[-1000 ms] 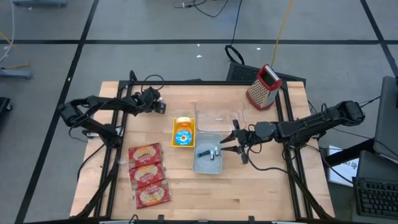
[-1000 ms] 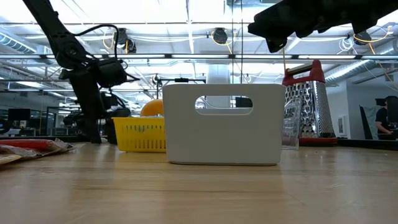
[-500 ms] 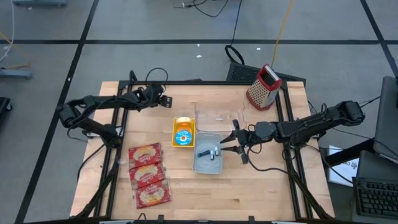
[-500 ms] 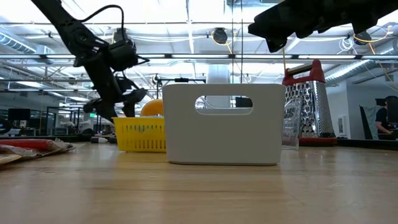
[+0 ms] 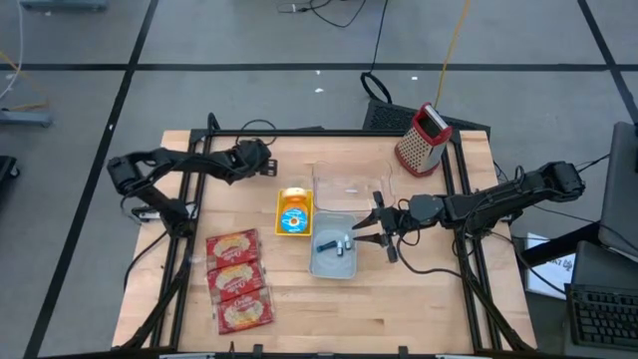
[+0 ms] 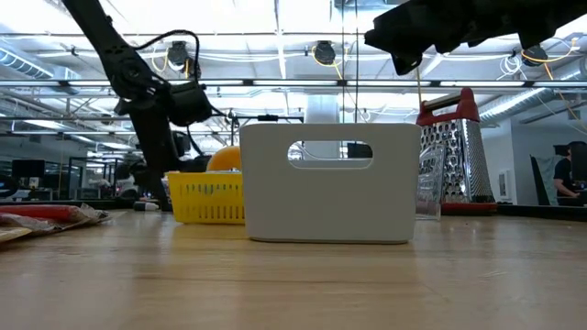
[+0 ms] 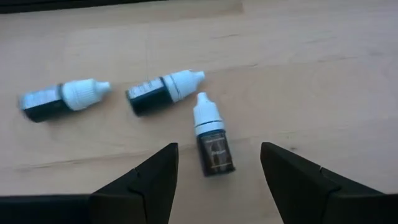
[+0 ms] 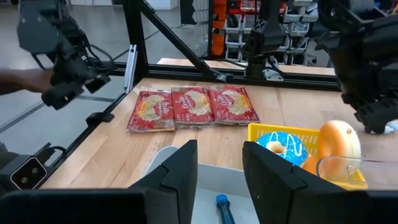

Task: Pick & Place Food Item
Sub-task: Put the brown food coloring bottle into the gray bin

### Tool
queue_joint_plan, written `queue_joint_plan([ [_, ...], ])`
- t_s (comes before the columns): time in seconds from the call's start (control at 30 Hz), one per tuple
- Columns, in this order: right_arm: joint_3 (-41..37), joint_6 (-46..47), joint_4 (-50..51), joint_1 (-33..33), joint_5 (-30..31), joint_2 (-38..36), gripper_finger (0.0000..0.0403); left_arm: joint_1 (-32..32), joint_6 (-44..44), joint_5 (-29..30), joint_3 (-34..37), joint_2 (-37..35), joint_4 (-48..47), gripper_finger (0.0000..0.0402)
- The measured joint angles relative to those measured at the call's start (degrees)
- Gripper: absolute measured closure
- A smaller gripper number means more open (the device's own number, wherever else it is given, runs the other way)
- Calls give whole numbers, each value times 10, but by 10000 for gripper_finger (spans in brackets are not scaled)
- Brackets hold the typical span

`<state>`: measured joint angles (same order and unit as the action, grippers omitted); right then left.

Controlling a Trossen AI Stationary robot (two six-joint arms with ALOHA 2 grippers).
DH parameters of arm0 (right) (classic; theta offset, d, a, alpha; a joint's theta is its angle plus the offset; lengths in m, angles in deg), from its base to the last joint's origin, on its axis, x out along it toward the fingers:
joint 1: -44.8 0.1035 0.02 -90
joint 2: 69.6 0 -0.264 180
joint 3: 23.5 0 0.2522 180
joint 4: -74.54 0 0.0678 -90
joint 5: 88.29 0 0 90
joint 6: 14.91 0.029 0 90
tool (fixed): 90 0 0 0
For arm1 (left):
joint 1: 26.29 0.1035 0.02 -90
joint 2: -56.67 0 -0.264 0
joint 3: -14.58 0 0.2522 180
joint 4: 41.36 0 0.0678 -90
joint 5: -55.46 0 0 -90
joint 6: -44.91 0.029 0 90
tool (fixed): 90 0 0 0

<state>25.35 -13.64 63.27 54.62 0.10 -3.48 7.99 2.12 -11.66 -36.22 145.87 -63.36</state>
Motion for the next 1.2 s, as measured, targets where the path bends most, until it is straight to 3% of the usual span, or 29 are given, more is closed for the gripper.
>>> queue_joint_plan([
  [0.17,0,11,0,0,-1,0,287,-4,-9,6,-1,33,7,172],
  [0.53,0,11,1,0,-2,0,288,-4,-26,21,-1,37,12,174],
  [0.9,0,11,2,0,-1,0,289,-10,-15,17,0,38,15,279],
  [1.2,0,11,2,0,0,0,291,-10,51,12,0,35,20,310],
])
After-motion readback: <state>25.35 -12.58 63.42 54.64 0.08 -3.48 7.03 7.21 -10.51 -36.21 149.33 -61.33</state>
